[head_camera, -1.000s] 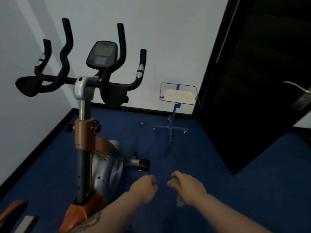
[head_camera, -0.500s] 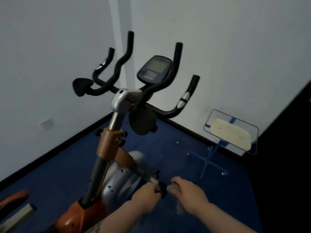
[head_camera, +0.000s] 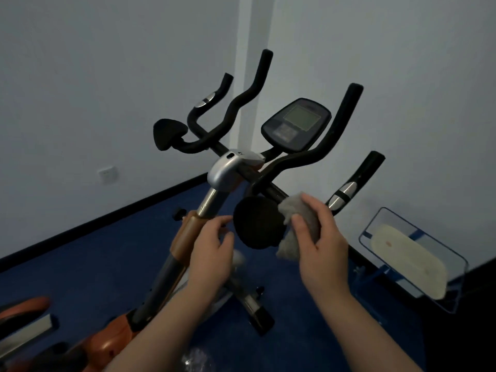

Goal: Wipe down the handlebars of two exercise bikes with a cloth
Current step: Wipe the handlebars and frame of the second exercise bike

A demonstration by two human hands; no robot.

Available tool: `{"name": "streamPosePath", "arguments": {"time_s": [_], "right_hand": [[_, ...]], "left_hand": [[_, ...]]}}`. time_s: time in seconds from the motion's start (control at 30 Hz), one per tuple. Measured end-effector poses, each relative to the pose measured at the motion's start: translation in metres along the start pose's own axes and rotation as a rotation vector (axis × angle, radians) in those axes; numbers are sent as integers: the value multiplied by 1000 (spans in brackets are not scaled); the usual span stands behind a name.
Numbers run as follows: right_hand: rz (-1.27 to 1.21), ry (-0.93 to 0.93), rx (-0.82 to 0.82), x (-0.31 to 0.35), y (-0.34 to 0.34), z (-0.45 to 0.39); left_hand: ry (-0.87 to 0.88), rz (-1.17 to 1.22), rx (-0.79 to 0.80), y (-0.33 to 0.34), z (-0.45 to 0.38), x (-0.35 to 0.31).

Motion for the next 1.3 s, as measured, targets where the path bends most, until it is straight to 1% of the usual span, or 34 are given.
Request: {"name": "streamPosePath", "arguments": {"time_s": [0.07,0.13,0.2,0.27,0.33,0.47,0.53,0.67,0.77,0.9,0.97,1.13,1.3], "right_hand": [[81,-133,-18,21,10,-18],[230,-245,25,33,29,-29],[410,-317,91,33,51,-32],[584,-307,108,22,68,-26],[714,-288,64,11,77,-15],[877,-315,-37,4,86,-3],[948,-334,-62,4,90,1],[1002,-385,-80,3,94,13],[990,-438,-67,-1,96,22],[948,-534,-8,-5,93,34],[929,-593,47,-6,88,36],[825,-742,155,-3,68,32],[748,-756,143,-9,38,27]], "left_hand": [[49,33,10,-5,-13,-13],[70,106,61,-6,-25,-19],[71,184,109,-4,-33,-22],[78,236,142,0,-35,-23],[81,283,179,6,-31,-22],[82,367,282,20,-15,-13],[69,402,301,25,-10,-9],[43,448,317,32,-8,-4],[54,440,333,34,-6,-2],[91,394,345,29,-7,-3],[111,379,364,25,-8,-5],[205,325,377,17,-14,-13],[210,265,407,9,-23,-18]]}}
Point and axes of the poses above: each hand's wrist, its own z-axis away from the middle knuckle, its own y-axis out of the palm, x = y × z, the point moved 5 cm from there along -z, towards the middle knuckle, and after that the axes turned 1 degree about y, right-handed, at the moved point
